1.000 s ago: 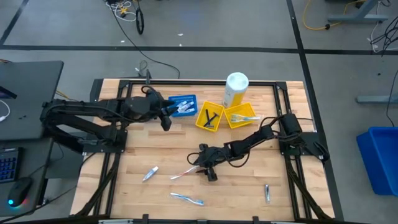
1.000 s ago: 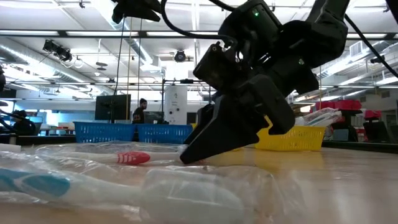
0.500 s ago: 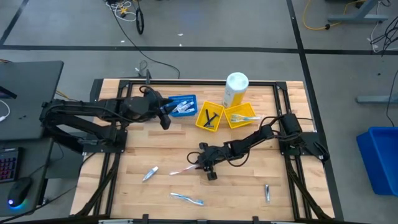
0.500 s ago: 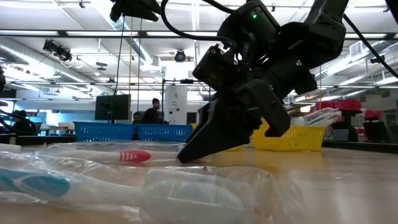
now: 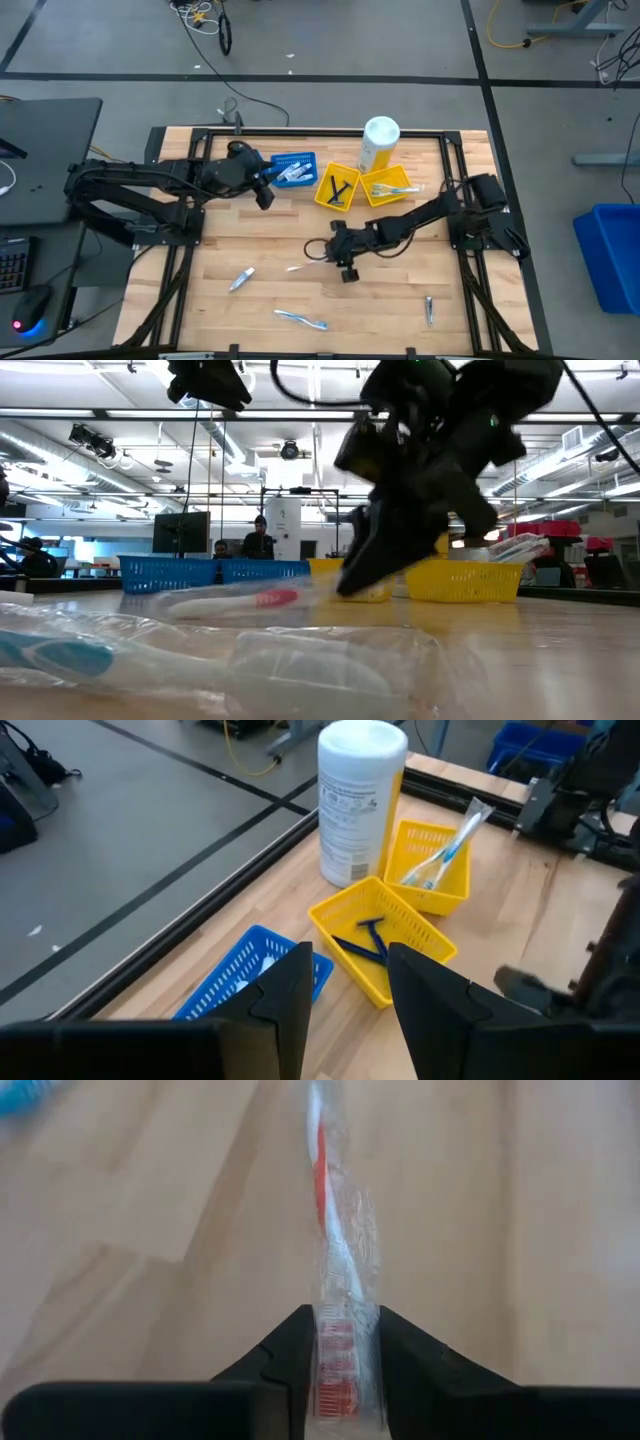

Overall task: Pick & Place Travel size toiletries
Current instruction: Put the red toothbrush into the right yellow bin

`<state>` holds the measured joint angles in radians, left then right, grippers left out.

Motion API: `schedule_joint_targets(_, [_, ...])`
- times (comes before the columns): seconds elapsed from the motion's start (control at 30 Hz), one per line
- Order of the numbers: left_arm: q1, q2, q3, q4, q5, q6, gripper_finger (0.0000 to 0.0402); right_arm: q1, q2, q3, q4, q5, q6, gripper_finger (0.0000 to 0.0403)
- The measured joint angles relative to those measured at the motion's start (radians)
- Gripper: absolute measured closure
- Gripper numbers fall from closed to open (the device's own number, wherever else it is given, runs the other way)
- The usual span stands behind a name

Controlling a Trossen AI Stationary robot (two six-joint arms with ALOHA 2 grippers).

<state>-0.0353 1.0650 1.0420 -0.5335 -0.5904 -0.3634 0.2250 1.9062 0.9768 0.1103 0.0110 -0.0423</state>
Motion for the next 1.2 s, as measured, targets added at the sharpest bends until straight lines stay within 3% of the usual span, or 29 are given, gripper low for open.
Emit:
schedule_joint_targets(0.57, [0.000,0.019,-0.001,-0.016,-0.024,0.012,0.0262,-0.017,-0.608,0.002,-0.866,0.055,0.117,0.0305])
schedule_joint_targets(0.8, [0.000,0.040,0.001,-0.001,-0.029,0.012,0.0262,-0.071,-0.807,0.002,-1.244,0.125,0.281,0.0306])
schedule_joint_targets(1.2, [0.002,0.061,0.000,0.010,-0.054,0.012,0.0262,-0.219,-0.950,0.002,-1.343,0.286,0.173,0.0305])
